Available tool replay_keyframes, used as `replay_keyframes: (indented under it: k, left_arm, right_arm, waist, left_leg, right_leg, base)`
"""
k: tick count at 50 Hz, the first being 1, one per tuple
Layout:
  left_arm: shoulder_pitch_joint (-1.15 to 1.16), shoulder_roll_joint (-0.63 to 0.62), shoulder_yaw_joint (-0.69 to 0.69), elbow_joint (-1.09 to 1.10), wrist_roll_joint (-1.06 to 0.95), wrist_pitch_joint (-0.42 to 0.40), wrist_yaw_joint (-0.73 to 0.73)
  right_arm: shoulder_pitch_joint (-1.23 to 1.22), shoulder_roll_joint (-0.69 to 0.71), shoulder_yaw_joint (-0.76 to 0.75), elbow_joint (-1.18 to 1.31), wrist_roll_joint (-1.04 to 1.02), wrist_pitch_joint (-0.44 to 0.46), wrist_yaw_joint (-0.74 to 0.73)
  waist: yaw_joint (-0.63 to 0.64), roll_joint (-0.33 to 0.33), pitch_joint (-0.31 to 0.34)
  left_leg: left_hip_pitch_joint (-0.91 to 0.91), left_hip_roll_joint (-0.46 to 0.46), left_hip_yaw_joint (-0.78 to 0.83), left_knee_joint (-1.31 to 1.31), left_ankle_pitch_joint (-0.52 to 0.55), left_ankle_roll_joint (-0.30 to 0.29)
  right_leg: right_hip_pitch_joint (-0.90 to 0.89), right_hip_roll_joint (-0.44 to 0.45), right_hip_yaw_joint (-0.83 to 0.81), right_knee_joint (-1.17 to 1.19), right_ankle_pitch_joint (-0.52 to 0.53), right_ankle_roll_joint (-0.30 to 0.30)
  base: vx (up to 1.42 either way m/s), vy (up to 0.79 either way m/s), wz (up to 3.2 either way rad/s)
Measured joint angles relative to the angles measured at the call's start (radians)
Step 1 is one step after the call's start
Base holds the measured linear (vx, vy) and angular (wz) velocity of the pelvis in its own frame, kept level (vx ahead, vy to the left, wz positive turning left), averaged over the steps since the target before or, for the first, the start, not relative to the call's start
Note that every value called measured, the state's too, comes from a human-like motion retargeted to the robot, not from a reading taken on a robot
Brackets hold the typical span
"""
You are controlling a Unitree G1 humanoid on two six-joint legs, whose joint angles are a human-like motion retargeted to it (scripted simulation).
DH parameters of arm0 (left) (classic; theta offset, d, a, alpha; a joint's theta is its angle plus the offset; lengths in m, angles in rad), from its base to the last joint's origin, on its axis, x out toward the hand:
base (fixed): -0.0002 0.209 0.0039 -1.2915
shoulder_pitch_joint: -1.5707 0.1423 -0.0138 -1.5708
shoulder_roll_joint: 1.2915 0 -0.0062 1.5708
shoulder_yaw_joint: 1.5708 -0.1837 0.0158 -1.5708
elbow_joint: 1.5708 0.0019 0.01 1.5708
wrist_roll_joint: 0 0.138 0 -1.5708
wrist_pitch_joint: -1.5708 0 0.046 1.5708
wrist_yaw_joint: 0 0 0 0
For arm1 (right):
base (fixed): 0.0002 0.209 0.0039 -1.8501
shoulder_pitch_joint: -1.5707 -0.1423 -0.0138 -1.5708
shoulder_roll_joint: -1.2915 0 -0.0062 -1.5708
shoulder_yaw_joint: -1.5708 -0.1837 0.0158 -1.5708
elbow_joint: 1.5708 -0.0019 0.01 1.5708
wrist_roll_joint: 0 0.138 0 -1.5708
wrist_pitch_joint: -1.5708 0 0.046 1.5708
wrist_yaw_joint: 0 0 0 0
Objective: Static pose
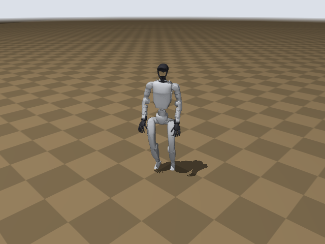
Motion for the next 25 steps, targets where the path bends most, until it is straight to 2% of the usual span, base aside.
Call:
replay_keyframes:
  k: [25]
  left_arm:
    - [-0.029, -0.007, -0.032, -0.046, 0.011, -0.037, 0.008]
  right_arm:
    - [0.055, 0.036, -0.039, 0.048, 0.039, 0.014, -0.011]
  waist:
    - [-0.026, -0.010, -0.030]
  left_leg:
    - [0.084, -0.006, 0.013, -0.031, 0.035, 0.021]
  right_leg:
    - [0.080, -0.009, -0.003, -0.023, 0.010, -0.026]
  base:
    - [0.00, 0.00, 0.00]
